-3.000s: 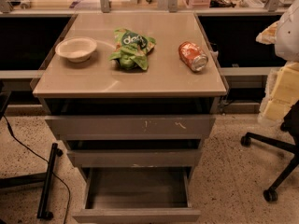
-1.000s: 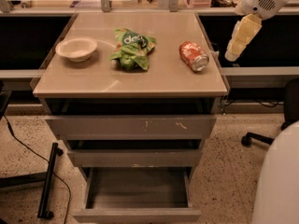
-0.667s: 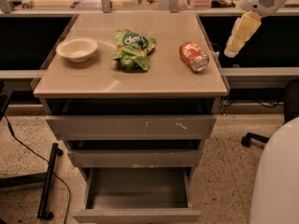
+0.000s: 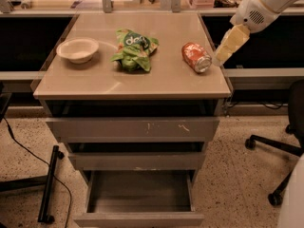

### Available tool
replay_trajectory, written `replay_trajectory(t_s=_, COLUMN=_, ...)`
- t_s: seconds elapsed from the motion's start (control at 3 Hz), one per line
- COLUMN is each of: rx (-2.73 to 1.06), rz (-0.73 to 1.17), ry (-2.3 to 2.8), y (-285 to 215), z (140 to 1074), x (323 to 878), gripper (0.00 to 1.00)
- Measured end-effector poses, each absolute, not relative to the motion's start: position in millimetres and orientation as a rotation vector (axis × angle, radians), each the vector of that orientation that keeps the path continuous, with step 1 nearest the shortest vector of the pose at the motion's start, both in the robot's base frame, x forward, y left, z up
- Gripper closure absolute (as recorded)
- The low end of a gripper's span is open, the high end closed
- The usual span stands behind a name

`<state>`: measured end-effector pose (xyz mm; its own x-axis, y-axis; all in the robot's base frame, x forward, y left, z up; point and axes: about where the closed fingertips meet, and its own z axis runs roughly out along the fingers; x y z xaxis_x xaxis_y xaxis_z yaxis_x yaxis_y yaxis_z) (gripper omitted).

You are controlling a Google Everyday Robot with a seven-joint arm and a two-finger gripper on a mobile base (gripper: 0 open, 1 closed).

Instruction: Place coke can into bottom drawer

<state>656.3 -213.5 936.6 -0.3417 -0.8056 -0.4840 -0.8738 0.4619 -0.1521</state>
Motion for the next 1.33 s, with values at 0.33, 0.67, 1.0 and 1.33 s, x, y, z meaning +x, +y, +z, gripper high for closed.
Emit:
replay_trajectory(t_s=0.33, rx=-1.387, rz=0.287, ry=2.204, y=-161.2, z=909.0, x=662.3, gripper=0.0)
replay_trajectory(t_s=0.67, rx=-1.376, rz=0.314, ry=2.204, y=-131.5, z=890.2, x=671.2, gripper=0.0)
replay_trajectory(t_s=1.0, rx=-1.384, rz=0.265, ry=2.244, y=-126.7, z=875.2, x=679.9, gripper=0.0)
replay_trajectory(t_s=1.33, rx=-1.388, rz=0.248, ry=2.253, y=-128.2, z=872.5, x=681.9, gripper=0.0)
